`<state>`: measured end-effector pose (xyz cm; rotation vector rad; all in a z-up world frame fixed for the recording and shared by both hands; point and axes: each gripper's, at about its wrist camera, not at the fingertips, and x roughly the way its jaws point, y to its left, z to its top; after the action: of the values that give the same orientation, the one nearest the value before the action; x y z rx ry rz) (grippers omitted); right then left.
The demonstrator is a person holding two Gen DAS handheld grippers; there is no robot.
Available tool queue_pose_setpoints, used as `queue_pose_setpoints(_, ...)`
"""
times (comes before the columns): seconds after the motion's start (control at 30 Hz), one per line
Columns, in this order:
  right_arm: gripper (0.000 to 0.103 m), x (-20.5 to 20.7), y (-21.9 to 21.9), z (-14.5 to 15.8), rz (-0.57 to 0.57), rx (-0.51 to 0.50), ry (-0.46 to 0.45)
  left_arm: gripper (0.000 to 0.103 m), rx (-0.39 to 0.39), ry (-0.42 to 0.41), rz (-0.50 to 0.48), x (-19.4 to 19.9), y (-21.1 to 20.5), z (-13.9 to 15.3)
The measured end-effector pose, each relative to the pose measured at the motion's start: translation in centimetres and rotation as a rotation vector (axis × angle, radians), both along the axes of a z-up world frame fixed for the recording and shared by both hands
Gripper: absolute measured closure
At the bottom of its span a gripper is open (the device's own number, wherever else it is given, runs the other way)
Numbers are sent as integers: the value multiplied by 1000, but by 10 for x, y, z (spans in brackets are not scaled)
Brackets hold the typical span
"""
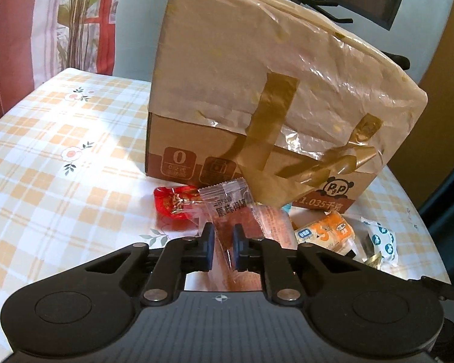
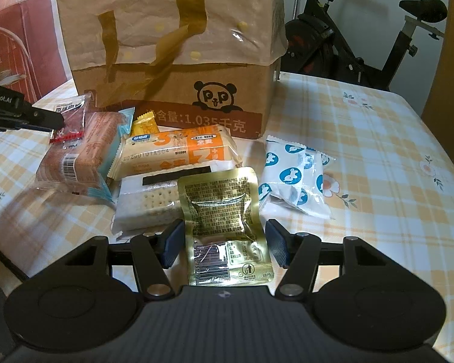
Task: Organize snacks
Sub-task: 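Close the left tool on a small clear wrapper while the right tool holds the gold packet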
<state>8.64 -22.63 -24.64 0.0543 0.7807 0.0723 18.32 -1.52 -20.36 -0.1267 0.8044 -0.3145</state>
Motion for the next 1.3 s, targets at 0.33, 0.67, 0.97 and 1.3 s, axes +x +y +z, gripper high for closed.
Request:
queue_pose_setpoints(0.33, 42, -1, 2, 1, -3, 3, 2, 84, -64, 56, 37, 8, 15, -6)
queue_pose_setpoints(0.67, 42, -2, 0, 1, -2, 5, 1, 42, -58, 84, 16, 24, -2, -15)
queue_pose_setpoints(0.97, 41, 0, 0, 1, 22, -10, 13, 94, -7, 36, -4, 13, -3, -12)
queue_pose_setpoints(1.3, 44, 11, 4, 0, 69, -43, 18, 98, -46, 4, 22, -5, 20, -1)
